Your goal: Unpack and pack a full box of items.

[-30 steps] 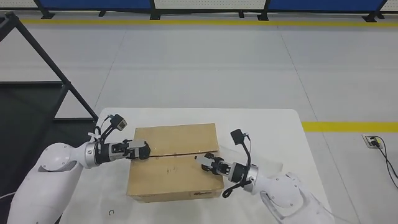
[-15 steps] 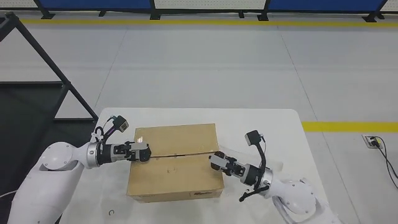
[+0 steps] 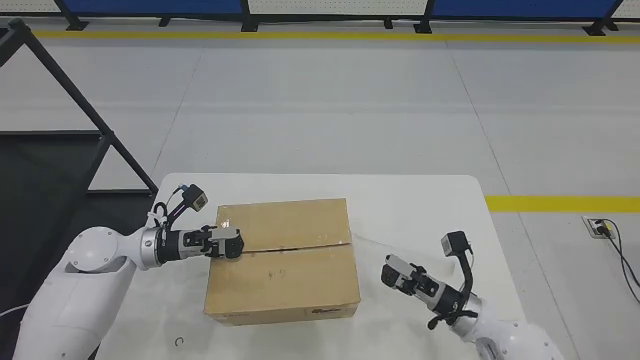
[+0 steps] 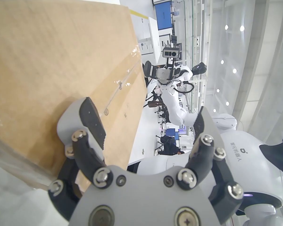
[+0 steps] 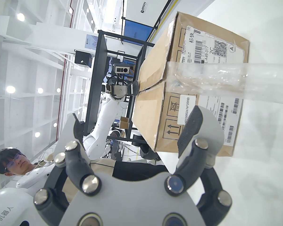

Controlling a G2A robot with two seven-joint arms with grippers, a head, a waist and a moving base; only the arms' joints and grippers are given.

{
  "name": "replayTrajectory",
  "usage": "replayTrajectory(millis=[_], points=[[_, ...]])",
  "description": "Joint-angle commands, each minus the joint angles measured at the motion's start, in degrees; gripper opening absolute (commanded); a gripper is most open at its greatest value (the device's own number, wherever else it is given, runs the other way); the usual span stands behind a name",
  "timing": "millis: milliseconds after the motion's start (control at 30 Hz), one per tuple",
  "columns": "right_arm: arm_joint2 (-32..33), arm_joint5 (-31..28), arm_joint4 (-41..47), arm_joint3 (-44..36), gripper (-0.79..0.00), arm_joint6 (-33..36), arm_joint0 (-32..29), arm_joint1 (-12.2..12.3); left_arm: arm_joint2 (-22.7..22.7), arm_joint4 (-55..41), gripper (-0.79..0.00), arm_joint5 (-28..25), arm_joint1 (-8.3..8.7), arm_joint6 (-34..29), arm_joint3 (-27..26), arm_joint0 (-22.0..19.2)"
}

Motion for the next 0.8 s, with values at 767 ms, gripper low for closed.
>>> replayTrajectory(millis=[767], points=[[-4.22,1.06,10.69,15.77,0.000,-8.90,2.13,-2.02,0.00,0.00,0.000,0.00,0.00,0.00,0.00,0.00]])
